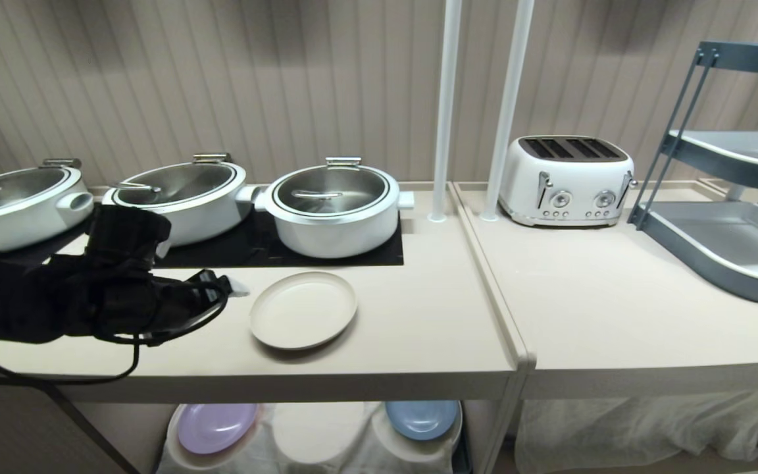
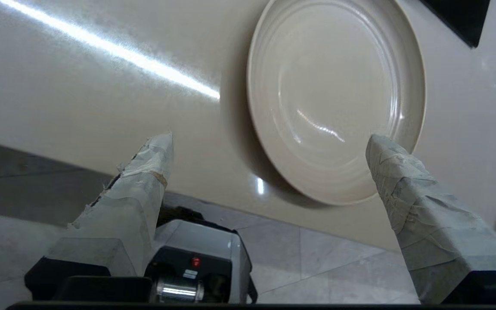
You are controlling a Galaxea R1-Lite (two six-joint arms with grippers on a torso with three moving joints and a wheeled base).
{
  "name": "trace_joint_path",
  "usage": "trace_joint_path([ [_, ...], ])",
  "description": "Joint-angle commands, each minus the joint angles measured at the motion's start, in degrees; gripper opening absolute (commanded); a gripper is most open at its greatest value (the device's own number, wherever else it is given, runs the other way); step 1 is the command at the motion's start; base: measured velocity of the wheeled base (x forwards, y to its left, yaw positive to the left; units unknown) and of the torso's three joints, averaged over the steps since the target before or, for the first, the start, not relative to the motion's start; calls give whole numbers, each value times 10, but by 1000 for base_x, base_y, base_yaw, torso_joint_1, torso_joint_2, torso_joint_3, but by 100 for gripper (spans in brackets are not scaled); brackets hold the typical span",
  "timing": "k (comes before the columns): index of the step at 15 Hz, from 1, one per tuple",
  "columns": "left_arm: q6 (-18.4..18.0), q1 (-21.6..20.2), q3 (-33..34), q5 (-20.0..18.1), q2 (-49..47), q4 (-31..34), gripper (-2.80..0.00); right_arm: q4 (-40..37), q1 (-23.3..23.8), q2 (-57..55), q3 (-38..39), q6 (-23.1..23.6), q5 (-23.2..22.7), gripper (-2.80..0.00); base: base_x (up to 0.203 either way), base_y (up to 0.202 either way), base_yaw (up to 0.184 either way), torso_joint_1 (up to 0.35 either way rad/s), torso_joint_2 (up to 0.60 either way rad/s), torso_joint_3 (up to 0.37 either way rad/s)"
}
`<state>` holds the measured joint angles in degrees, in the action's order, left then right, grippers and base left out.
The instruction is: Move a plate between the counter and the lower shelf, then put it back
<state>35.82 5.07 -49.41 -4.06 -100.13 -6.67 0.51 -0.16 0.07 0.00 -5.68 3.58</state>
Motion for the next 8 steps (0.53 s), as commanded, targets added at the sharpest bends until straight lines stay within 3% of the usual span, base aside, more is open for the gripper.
trace_joint_path([
  [1,-24,1,39,4,52,-3,0,0,0,-1,0,0,0,-280,0,0,0,0,0,0],
  [8,-33,11,118,32,130,-4,0,0,-1,-1,0,0,0,-280,0,0,0,0,0,0],
])
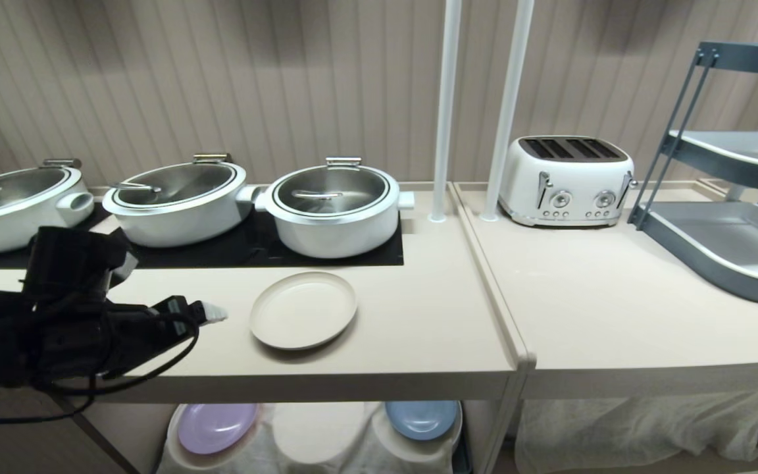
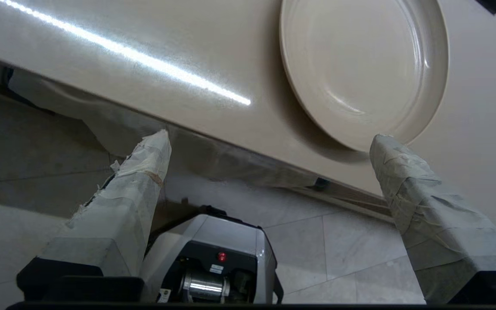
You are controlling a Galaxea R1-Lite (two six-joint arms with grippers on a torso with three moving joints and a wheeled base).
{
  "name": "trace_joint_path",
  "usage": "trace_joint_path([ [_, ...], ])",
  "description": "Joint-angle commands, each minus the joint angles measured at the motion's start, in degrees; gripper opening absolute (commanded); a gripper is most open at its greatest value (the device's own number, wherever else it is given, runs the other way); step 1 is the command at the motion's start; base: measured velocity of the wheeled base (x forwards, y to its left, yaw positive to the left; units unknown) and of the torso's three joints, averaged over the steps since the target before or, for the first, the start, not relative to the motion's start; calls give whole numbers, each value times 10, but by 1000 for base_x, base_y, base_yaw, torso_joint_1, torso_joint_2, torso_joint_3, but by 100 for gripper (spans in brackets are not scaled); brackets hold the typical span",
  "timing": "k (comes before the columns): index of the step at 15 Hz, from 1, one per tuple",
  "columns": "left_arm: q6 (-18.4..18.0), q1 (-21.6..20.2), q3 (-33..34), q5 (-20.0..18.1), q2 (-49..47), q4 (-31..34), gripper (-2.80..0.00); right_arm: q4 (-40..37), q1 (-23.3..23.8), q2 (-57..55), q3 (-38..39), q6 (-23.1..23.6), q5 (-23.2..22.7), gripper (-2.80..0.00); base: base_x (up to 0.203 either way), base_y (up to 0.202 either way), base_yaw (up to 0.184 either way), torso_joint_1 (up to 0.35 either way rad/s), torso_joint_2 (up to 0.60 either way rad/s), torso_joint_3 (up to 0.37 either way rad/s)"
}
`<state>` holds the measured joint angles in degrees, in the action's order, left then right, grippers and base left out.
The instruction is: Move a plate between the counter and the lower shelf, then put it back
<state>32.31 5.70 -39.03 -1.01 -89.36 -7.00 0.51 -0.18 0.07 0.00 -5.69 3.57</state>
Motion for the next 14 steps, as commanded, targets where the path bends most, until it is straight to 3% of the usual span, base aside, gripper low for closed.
trace_joint_path([
  [1,2,9,23,10,28,-1,0,0,0,-1,0,0,0,-280,0,0,0,0,0,0],
  [2,2,10,28,14,35,-1,0,0,0,-1,0,0,0,-280,0,0,0,0,0,0],
  [3,2,9,33,14,46,-1,-280,0,0,-1,0,0,0,-280,0,0,0,0,0,0],
  [9,0,5,47,32,90,3,-280,0,0,-1,0,0,0,-280,0,0,0,0,0,0],
  [14,-31,12,69,49,123,-1,-280,0,0,-1,0,0,0,-280,0,0,0,0,0,0],
])
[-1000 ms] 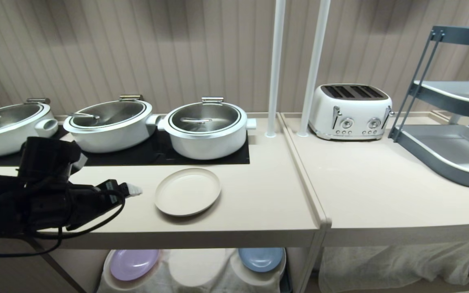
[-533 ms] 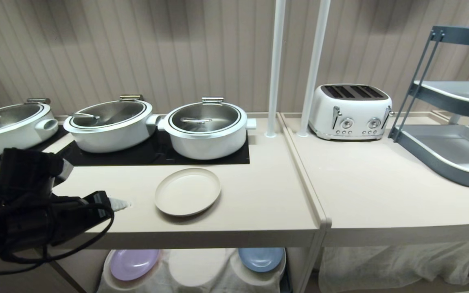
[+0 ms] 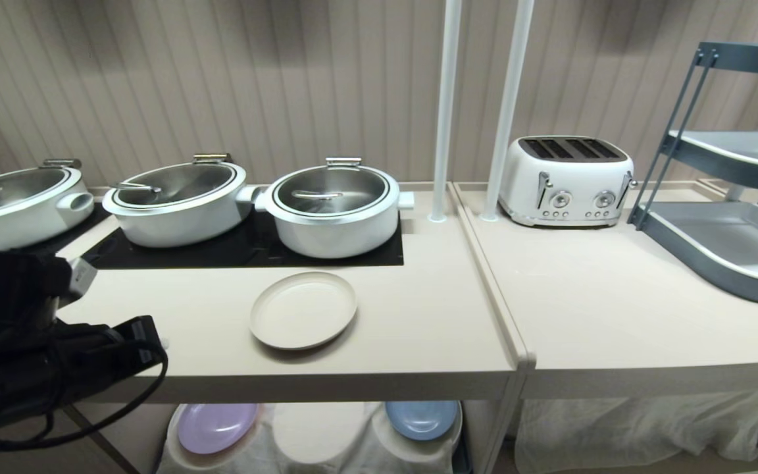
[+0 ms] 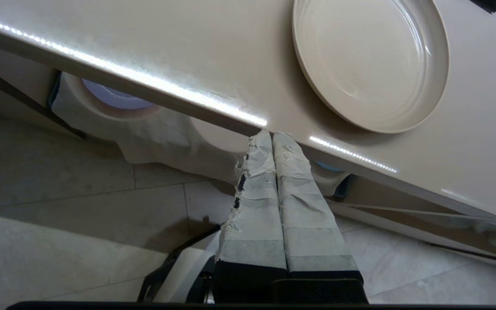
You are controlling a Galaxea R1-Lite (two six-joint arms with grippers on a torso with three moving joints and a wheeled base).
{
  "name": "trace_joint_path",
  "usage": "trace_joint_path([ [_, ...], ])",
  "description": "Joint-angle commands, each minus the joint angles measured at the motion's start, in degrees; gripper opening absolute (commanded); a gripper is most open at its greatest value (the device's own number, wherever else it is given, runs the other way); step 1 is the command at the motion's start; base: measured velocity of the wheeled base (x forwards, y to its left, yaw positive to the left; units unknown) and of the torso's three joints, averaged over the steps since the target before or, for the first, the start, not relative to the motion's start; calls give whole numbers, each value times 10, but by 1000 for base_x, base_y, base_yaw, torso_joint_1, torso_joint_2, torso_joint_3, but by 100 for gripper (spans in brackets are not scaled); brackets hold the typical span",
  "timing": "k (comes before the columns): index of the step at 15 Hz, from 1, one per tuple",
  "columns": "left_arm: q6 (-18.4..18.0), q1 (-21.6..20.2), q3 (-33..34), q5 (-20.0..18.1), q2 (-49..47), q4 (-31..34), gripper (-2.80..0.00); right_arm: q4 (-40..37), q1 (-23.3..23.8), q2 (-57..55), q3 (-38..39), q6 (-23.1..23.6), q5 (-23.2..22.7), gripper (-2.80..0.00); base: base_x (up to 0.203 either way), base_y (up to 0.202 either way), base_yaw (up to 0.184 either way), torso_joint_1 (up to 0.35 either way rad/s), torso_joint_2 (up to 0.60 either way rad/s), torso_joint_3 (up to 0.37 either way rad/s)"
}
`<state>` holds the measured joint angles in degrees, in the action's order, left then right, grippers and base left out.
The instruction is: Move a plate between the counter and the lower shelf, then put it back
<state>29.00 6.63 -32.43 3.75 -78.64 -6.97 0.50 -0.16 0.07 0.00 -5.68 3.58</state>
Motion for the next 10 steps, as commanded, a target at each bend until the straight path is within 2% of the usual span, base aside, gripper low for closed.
trace_joint_path([
  [1,-3,4,6,8,30,-1,-280,0,0,-1,0,0,0,-280,0,0,0,0,0,0],
  [2,-5,8,15,22,39,-2,-280,0,0,-1,0,0,0,-280,0,0,0,0,0,0],
  [5,-7,33,35,103,86,-2,-280,0,0,-1,0,0,0,-280,0,0,0,0,0,0],
  [7,-15,51,54,133,145,-1,-280,0,-1,-1,0,0,0,-280,0,0,0,0,0,0],
  [10,-72,65,91,160,241,-1,-280,0,0,-1,0,0,0,-280,0,0,0,0,0,0],
])
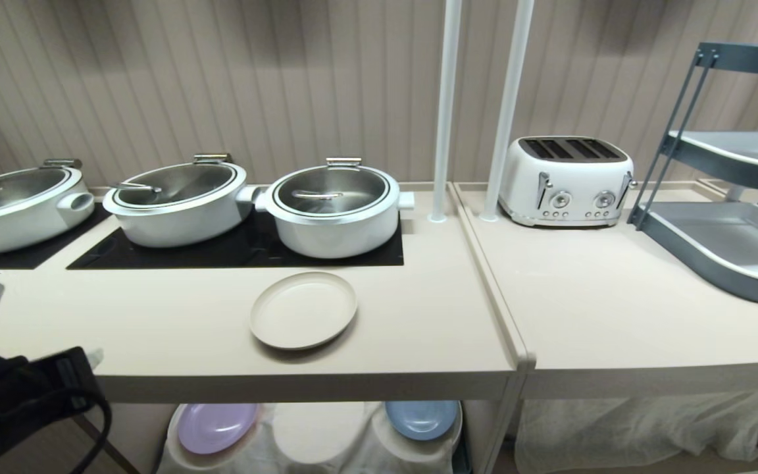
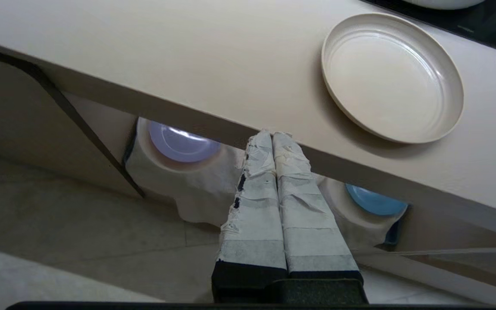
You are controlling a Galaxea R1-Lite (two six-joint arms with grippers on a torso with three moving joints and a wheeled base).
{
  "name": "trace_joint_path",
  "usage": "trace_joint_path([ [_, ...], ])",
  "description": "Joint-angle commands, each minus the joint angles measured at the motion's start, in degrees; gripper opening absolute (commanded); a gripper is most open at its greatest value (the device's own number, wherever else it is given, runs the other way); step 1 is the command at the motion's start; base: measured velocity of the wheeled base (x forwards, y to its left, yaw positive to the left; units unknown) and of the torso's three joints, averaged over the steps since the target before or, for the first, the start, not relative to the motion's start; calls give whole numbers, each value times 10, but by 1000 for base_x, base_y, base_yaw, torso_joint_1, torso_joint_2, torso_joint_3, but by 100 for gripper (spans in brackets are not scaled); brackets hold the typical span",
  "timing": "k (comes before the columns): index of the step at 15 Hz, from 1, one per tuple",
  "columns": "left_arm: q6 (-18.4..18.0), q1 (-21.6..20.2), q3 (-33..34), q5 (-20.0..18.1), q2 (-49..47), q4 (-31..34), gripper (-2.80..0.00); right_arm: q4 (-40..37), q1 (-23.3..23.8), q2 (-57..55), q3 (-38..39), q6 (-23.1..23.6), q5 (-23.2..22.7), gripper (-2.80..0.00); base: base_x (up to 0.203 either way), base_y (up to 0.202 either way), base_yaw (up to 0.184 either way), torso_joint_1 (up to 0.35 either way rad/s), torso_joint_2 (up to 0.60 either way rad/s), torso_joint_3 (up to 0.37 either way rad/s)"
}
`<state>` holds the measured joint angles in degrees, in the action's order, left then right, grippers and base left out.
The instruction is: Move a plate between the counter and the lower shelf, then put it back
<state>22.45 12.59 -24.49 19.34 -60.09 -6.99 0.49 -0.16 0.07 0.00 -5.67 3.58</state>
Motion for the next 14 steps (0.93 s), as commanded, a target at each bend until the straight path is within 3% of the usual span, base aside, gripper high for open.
trace_joint_path([
  [1,-28,17,26,17,89,-1,-280,0,0,-1,0,0,0,-280,0,0,0,0,0,0],
  [4,-104,4,78,13,188,-4,-280,0,0,-1,0,0,0,-280,0,0,0,0,0,0],
  [5,-126,-20,98,-13,223,-12,-280,0,0,-1,0,0,0,-280,0,0,0,0,0,0],
  [8,-194,-108,171,-148,342,-52,-280,0,0,-1,0,0,0,-280,0,0,0,0,0,0],
  [10,-223,-144,226,-196,415,-61,-280,0,0,-1,0,0,0,-280,0,0,0,0,0,0],
  [12,-236,-162,243,-209,446,-36,-280,0,0,-1,0,0,0,-280,0,0,0,0,0,0],
  [14,-241,-155,245,-211,452,-28,-280,0,0,-1,0,0,0,-280,0,0,0,0,0,0],
])
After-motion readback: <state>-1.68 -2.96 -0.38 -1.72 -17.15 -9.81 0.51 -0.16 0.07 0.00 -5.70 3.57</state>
